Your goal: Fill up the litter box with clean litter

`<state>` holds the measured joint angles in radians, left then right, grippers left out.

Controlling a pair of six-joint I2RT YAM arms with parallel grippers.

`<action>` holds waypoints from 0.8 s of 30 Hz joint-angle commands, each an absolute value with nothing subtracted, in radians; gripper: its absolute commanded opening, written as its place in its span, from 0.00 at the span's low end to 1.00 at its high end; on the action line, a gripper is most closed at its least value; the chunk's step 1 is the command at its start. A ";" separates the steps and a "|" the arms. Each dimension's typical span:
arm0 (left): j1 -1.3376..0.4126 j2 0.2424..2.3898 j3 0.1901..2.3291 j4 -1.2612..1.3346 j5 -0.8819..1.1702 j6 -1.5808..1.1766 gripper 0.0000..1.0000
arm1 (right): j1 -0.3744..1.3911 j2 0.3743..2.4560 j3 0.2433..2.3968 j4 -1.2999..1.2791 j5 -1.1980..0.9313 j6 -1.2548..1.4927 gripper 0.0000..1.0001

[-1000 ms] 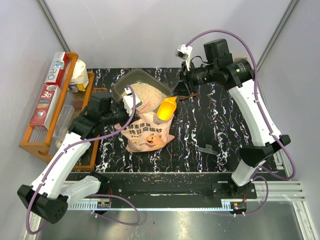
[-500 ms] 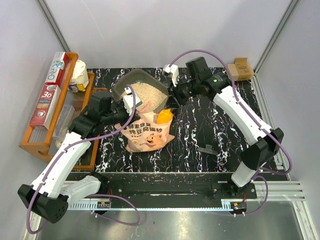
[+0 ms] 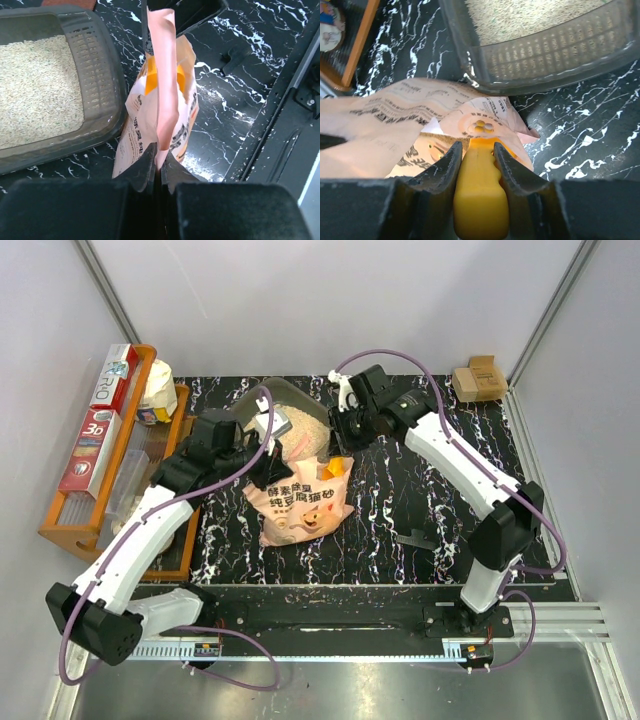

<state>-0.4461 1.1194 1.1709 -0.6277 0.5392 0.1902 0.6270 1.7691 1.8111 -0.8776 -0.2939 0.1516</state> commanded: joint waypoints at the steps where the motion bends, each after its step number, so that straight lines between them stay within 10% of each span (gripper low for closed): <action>1: -0.472 1.126 1.295 -0.413 0.638 0.092 0.00 | 0.629 1.709 1.758 -0.801 -0.135 0.189 0.00; 24: -0.486 1.249 1.324 -0.440 0.606 0.137 0.00 | 0.630 1.726 1.241 -0.302 -0.484 0.351 0.00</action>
<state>-0.4801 1.2465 1.2308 -0.5758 0.5579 0.1375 0.6239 1.6764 1.2972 -0.2970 -0.3389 0.2687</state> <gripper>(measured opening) 0.050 0.334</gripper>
